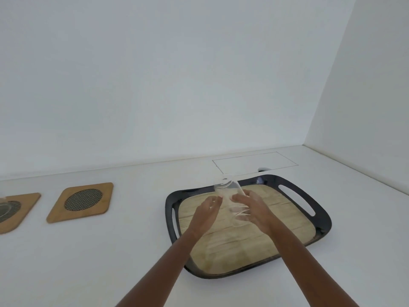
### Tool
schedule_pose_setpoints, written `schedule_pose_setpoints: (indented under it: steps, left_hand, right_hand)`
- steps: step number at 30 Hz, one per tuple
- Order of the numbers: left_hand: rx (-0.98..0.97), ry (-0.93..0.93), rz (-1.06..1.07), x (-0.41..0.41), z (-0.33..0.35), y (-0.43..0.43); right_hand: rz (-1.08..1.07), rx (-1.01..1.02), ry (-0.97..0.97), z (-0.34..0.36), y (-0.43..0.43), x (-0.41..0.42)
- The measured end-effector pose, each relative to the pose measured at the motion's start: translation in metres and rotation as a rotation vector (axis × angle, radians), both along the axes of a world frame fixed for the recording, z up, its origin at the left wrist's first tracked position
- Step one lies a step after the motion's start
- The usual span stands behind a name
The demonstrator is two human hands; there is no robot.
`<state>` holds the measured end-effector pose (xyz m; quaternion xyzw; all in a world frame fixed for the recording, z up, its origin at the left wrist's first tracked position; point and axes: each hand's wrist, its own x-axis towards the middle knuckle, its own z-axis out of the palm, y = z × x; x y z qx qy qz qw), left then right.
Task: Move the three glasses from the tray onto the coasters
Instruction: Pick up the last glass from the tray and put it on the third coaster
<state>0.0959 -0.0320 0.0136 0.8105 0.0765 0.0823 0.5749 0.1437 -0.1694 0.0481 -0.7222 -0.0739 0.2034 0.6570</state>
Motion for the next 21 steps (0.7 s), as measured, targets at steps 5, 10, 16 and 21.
schedule_pose_setpoints:
  steps: [5,10,16,21]
  left_hand:
    - [-0.474,0.067,-0.001,-0.022,0.019,0.041]
    - [-0.583,0.048,-0.042,-0.047,0.027,0.087]
    - [-0.529,-0.014,-0.015,-0.080,0.032,0.139]
    - [-0.398,-0.053,0.067,-0.105,0.039,0.178]
  right_hand:
    - [0.231,0.258,0.142,0.010,0.042,-0.025]
    - [0.359,0.293,0.173,0.012,0.087,-0.042]
    - [0.467,0.114,0.074,0.017,0.142,-0.065]
    - [0.439,-0.054,-0.069,0.018,0.190,-0.083]
